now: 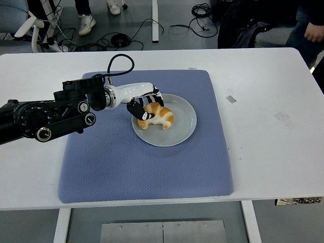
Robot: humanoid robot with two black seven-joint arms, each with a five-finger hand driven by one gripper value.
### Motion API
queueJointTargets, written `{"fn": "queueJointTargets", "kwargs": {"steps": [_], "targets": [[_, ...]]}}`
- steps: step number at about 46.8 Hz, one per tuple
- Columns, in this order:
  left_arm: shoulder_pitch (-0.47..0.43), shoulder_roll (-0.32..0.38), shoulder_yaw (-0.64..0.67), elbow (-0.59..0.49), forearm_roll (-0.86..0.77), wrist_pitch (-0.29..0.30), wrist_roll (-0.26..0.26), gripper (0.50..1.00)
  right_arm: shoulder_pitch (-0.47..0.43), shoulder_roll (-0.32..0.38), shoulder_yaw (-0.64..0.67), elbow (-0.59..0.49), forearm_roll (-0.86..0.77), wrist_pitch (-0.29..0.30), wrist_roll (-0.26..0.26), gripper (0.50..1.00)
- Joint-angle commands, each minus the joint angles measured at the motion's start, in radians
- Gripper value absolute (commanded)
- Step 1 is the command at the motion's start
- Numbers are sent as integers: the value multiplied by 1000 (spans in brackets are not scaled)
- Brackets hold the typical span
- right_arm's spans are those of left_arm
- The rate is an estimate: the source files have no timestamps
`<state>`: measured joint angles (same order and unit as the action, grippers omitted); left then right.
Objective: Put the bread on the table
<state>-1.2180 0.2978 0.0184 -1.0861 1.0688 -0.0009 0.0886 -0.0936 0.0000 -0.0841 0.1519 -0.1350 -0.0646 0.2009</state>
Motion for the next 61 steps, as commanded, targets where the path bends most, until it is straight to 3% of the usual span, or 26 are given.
{"fn": "queueJointTargets", "kwargs": {"steps": [1, 32, 61], "targets": [[0, 1, 0, 0, -7, -11, -1, 500, 0, 0, 0, 0, 0, 0, 0, 1000], [-40, 35, -14, 0, -98, -27, -1, 500, 0, 0, 0, 0, 0, 0, 0, 1000], [-72, 239, -2, -1, -81, -65, -16, 500, 0, 0, 0, 0, 0, 0, 0, 1000]]}}
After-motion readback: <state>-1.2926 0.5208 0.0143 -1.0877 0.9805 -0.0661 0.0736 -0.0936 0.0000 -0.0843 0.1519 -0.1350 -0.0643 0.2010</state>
